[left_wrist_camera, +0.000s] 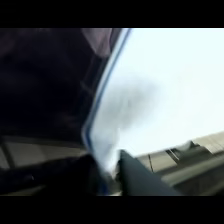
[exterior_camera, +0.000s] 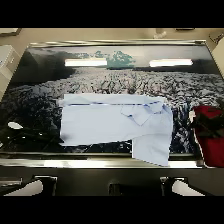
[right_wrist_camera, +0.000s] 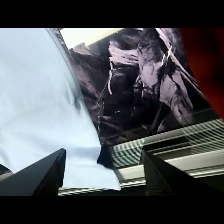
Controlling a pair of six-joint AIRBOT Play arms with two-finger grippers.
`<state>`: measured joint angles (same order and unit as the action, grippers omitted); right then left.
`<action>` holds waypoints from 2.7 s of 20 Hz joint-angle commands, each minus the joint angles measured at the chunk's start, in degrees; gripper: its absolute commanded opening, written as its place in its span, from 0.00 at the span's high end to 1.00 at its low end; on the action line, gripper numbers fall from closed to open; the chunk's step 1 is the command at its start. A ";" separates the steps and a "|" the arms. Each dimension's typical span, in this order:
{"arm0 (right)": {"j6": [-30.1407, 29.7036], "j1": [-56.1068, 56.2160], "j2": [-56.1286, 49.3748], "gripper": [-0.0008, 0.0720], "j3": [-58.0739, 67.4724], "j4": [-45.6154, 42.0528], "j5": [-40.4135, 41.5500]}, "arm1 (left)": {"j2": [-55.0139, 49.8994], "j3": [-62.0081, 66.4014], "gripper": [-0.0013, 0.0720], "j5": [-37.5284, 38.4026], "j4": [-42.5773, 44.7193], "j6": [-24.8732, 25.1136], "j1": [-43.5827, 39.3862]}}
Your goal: Fold the clothes and pants, and hang the long-sleeved shirts on hangers.
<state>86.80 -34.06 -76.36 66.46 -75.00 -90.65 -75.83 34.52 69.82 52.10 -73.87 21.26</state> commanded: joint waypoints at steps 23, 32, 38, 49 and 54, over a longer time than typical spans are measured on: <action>-8.24 11.76 -4.46 0.94 1.20 15.26 9.60 | 9.35 14.84 0.96 1.16 -3.13 0.55 -1.57; -14.36 11.76 18.80 0.94 54.71 9.40 24.04 | 22.16 81.35 0.96 -11.04 -0.63 -0.68 -1.57; -7.93 11.76 34.25 0.94 54.71 1.20 25.70 | 34.75 82.99 0.96 -9.70 4.90 -4.28 -1.60; -0.94 11.76 29.81 0.94 54.05 -0.20 0.81 | 29.42 78.16 0.96 9.18 7.76 -8.26 -1.66; -0.24 14.97 14.82 0.95 24.02 5.68 -10.14 | 20.02 45.35 0.96 5.95 9.03 -6.69 -10.05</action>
<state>85.69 -21.34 -54.57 105.56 -71.13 -93.93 -51.05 95.92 76.79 59.09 -81.17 15.53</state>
